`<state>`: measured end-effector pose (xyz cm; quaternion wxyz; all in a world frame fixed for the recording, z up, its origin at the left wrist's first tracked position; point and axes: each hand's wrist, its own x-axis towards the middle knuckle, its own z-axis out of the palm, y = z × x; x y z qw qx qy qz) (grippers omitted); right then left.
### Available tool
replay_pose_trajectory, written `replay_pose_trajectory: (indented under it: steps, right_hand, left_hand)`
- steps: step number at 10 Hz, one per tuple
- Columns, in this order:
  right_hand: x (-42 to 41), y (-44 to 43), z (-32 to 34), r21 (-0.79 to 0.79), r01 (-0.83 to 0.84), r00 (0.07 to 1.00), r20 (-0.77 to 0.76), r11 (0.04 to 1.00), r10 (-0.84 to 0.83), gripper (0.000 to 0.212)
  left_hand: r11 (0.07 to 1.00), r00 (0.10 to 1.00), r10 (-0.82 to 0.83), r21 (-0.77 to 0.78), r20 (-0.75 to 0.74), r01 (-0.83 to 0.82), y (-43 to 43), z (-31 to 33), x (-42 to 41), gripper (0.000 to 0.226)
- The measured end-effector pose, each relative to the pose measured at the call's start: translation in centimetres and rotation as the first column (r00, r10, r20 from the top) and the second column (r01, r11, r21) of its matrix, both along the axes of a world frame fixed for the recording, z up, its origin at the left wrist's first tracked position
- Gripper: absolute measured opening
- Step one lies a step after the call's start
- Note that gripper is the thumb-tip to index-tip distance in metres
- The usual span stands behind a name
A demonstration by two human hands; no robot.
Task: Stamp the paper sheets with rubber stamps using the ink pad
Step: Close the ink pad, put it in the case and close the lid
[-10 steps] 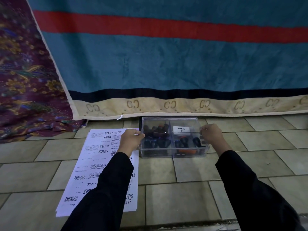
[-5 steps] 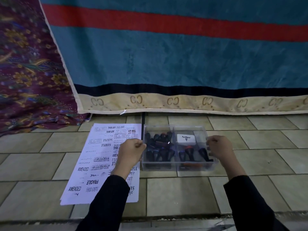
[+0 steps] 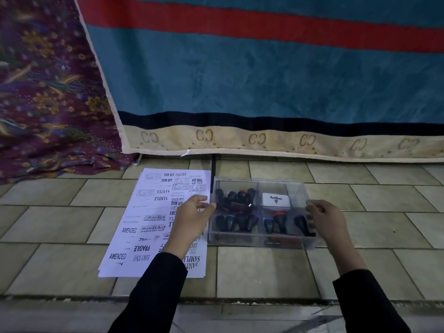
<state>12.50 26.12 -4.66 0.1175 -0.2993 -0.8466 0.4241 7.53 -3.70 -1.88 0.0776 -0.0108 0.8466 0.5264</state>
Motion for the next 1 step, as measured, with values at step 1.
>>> replay_pose_trajectory:
  steps: [1]
  right_hand:
    - [1.41, -0.38, 0.36, -0.047, 0.043, 0.994, -0.096, 0.998, -0.047, 0.029]
  left_hand:
    - [0.992, 0.982, 0.093, 0.1, -0.165, -0.077, -0.46, 0.95, 2.27, 0.028]
